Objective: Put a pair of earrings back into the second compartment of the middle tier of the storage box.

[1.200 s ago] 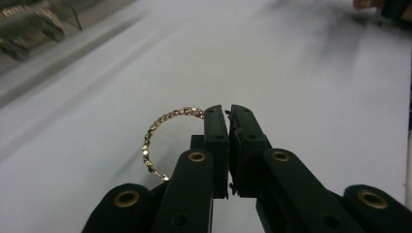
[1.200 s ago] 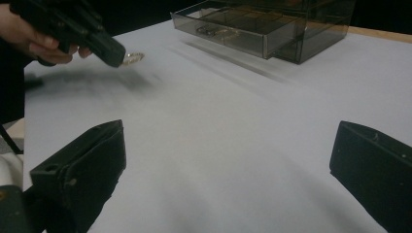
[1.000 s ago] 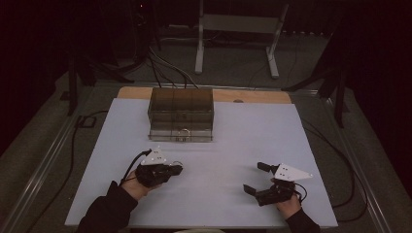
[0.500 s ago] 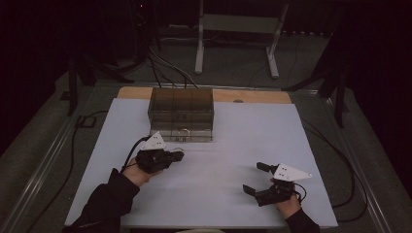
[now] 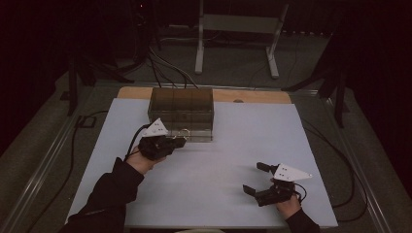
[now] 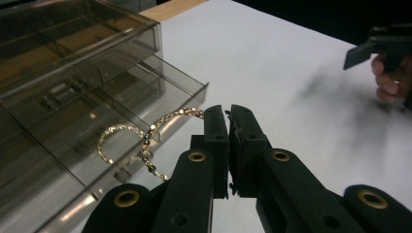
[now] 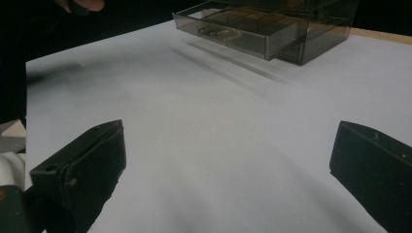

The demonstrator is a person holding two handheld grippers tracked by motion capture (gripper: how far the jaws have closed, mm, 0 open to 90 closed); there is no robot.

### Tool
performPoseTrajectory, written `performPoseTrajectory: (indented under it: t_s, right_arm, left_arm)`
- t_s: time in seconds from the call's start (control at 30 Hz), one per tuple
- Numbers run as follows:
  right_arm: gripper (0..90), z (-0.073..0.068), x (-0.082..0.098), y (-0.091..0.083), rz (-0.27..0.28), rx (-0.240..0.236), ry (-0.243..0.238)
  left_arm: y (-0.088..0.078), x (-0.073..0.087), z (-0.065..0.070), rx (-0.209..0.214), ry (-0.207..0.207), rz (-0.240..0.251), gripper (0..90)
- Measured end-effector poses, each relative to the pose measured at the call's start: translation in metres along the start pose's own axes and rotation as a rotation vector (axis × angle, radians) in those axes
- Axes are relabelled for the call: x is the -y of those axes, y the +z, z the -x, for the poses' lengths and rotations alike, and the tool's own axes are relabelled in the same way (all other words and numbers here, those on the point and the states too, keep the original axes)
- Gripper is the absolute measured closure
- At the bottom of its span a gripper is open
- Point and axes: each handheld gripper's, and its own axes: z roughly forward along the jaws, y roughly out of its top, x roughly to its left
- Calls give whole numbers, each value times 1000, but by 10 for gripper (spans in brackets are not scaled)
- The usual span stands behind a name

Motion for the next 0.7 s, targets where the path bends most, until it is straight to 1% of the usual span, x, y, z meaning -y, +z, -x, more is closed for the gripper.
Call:
performPoseTrajectory:
  t_s: [0.1, 0.13, 0.27, 0.33, 0.43, 0.57, 0.63, 0.7]
  right_arm:
    - [0, 0, 0, 0, -1, 0, 5]
    - [0, 0, 0, 0, 1, 0, 2]
    - [0, 1, 0, 0, -1, -1, 6]
    - [0, 0, 0, 0, 3, 0, 2]
    - [0, 0, 0, 0, -1, -1, 5]
    - [0, 0, 0, 0, 4, -4, 4]
    - [0, 1, 0, 0, 3, -3, 6]
    - [0, 0, 0, 0, 4, -3, 4]
  left_arm:
    - [4, -2, -5, -2, -15, 1, 881]
    - [6, -3, -7, -6, -13, -1, 880]
    - [12, -6, -14, -10, -27, -2, 880]
    - [15, -8, -18, -12, -39, -1, 880]
    - [21, -9, -23, -25, -48, -7, 880]
    - [28, -10, -31, -57, -53, -12, 880]
    - [31, -10, -35, -64, -71, -18, 880]
    - [35, -10, -39, -71, -72, -26, 880]
